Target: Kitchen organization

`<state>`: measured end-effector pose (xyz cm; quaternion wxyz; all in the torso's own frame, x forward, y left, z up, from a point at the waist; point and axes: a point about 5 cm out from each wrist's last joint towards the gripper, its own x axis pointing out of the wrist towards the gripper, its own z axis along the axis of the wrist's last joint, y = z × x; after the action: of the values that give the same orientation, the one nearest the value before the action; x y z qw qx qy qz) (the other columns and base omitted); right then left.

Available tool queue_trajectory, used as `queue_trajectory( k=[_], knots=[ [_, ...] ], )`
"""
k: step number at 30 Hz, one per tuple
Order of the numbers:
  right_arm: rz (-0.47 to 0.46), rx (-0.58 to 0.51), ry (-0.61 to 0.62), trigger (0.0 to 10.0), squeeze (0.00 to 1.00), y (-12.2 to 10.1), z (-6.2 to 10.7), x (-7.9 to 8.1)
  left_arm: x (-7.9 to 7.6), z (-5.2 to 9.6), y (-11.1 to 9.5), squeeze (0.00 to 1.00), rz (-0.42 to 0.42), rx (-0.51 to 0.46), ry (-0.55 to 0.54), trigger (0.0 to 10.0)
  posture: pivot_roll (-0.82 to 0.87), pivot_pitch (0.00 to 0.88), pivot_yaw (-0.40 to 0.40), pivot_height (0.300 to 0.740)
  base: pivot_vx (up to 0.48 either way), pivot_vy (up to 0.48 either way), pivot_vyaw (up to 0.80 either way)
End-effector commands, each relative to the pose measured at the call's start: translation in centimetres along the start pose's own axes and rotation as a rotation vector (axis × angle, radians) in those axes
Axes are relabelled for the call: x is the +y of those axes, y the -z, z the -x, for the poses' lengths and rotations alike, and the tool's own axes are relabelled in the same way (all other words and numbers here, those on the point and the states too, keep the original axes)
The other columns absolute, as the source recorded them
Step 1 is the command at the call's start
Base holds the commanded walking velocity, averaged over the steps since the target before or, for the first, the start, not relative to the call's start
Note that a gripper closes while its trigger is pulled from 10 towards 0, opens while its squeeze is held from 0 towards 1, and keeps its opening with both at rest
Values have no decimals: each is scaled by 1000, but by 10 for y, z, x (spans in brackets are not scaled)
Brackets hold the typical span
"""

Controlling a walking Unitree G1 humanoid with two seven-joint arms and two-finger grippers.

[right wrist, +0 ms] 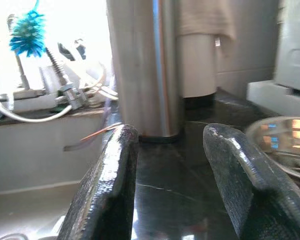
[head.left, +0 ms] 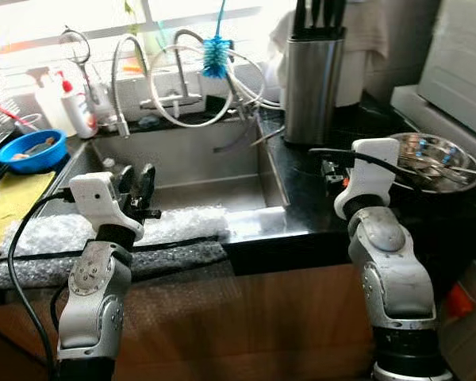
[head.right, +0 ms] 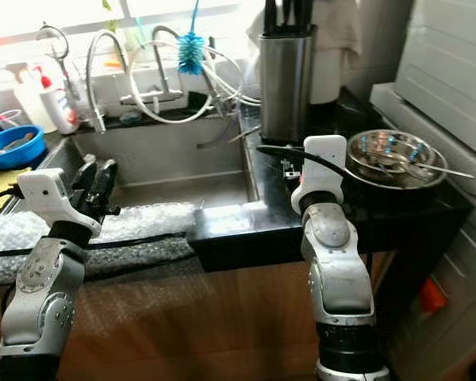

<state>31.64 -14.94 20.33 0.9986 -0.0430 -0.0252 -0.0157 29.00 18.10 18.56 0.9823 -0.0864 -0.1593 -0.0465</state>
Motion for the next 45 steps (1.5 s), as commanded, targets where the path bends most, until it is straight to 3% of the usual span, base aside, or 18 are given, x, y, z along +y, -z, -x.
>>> queue_trajectory(
  k=[1,11,16,22,29,38,45],
  knots=[
    [-16,-17,-28,10000,0,-1,-1,9,6,2,-1,0,-37,-11,-32,10000,-41,0,132,740,0,0,0],
    [-19,-67,-83,10000,0,-9,-4,29,-6,-3,7,0,-3,4,-36,10000,-36,0,130,740,0,0,0],
    [-12,-75,-96,10000,0,-9,-4,33,-4,-2,9,0,-3,6,-49,10000,-37,0,137,740,0,0,0],
    [-6,-85,-99,10000,0,-6,-3,35,1,-1,15,0,-49,14,-73,10000,-38,0,139,740,0,0,0],
    [27,-93,-113,10000,0,-3,-3,36,-6,-2,17,0,-21,13,-74,10000,-35,0,136,740,0,0,0],
    [84,-117,-143,10000,0,1,-2,40,-1,-3,29,0,20,51,-142,10000,-44,0,121,740,0,0,145],
    [104,-115,-142,10000,0,0,-1,29,0,2,34,0,68,40,-192,10000,-67,0,79,740,0,0,0]
  ],
)
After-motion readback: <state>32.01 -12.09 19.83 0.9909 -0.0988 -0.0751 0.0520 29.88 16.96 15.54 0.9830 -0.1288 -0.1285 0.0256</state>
